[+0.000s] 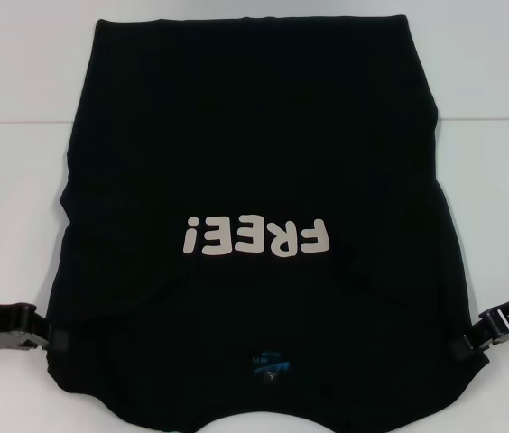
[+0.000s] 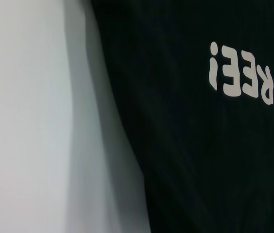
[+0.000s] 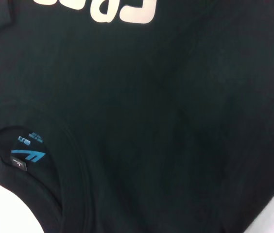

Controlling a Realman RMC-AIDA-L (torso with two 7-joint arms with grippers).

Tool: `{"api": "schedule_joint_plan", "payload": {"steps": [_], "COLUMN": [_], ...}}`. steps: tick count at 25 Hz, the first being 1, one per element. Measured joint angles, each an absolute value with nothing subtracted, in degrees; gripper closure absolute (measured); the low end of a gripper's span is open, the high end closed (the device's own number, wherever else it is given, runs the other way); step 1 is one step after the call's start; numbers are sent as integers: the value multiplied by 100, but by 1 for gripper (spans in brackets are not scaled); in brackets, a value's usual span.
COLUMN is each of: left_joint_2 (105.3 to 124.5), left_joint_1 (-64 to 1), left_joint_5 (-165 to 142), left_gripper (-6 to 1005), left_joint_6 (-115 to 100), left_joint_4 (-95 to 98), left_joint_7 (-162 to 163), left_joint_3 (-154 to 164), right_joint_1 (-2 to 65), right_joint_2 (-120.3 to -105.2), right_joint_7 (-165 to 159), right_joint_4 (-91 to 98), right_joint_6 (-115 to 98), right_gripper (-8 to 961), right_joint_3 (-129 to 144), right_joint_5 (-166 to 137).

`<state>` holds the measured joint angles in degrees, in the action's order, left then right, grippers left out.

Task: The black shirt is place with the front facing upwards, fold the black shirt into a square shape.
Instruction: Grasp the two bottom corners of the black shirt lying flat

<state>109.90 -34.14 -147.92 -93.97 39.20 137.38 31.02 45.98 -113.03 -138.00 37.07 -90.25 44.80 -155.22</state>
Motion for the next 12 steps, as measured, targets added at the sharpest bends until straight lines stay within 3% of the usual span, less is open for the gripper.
{"api": "schedule_joint_plan", "payload": {"steps": [2, 12], "left_joint_2": [10989, 10968], "left_joint_1": [-3426, -3455], "left_joint_5": [-14791, -14791], "left_gripper": [977, 976], "left_joint_6": [-9397, -9547], "left_joint_4": [3920, 3912], "left_joint_7": [13737, 13663], "left_joint_3": [3103, 3100], "right_joint_1": [4613, 4676], "right_joint_2": [-11306, -11291], "right_joint_7": [-13804, -13696], "right_joint_4": [3707, 3710], "right_joint_6": [-9031, -9112], "right_gripper": [647, 833], "right_joint_3": [4485, 4495], "right_joint_5": [-15533, -15557]}}
